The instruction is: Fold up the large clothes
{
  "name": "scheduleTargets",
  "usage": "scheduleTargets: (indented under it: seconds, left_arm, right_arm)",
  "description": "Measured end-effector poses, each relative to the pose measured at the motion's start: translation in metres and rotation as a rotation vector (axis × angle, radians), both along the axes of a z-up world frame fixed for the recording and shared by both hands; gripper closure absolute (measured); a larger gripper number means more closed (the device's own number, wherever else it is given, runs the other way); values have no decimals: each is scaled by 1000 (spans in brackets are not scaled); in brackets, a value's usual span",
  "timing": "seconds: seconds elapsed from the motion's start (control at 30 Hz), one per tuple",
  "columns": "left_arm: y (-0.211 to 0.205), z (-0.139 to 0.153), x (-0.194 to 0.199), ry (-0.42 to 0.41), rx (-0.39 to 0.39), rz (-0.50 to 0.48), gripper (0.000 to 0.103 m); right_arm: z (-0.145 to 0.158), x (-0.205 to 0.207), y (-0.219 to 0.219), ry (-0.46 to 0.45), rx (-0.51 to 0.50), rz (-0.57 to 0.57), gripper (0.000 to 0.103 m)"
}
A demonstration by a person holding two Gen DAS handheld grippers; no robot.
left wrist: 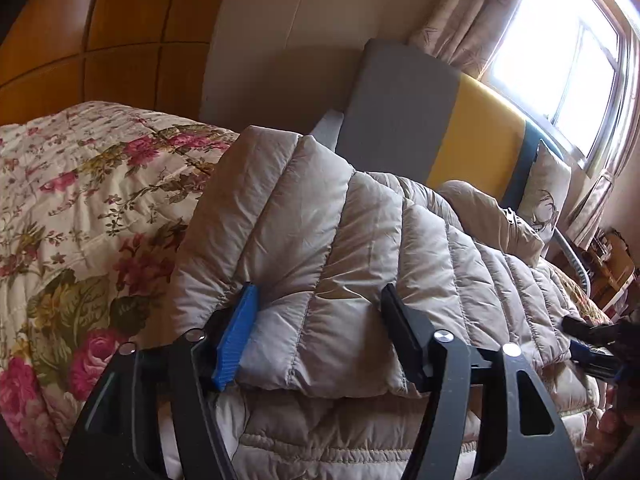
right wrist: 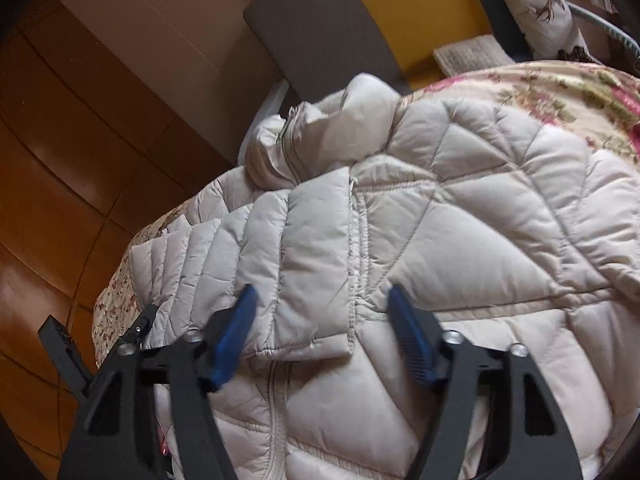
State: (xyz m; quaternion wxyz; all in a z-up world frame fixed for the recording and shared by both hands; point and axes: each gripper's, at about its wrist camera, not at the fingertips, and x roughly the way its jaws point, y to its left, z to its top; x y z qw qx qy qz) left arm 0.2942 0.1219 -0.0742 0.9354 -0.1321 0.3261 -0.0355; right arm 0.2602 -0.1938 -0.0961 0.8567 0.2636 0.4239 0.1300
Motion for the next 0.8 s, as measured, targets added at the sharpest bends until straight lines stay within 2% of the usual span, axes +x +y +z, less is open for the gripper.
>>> scheduleTargets:
  seconds: [0.03,0.07,0.13,0.2,0.3,0.4,0.43,0.47,0.5,0.53,0.6,0.67,0.8]
  left_arm:
    - [-1,1,-2,-6,3,1,34]
    - [-1,3,-5,-18,9,9,32]
    - [1,6,-11,-53,6,21,28]
    - [1,5,-10,-50,3,22,27]
    - [-4,-7,7,49,30,2,27]
    - [-11,-12,15,92,73,-2,27]
    - [-11,-12,15,92,77,-2,27]
    - [-10,-12,14,91,71,-2,27]
    - [-10,-12,13,89,65,-3,26]
    - [-9,-12,13,86,58,-6,23]
    - [-7,-10,11,74,43,-11,18]
    - [-6,-8,7,59,37,-12,12]
    - [-8,-7,1,62,49,-7,10]
  right_arm:
    - [-2,2,5,11,-26,15,77]
    - [0,0,9,3,-56,28,85]
    - [6,-10,8,-28,-91,9,90]
    - [6,-19,1,-29,-102,-35,91]
    - [-12,-15,-4,4,-66,-41,92]
    - [-19,-19,-8,-41,-22,-38,80]
    - [-18,-21,-9,-51,-5,-35,67]
    - [-14,-26,-10,-65,10,-33,48]
    - [-8,-33,-11,-88,23,-34,41]
    - [1,-43,-10,-113,23,-42,28]
    - [15,-67,-15,-157,27,-54,27]
    - [22,-93,-24,-162,60,-60,26]
    - [16,-147,-66,-76,112,-176,25]
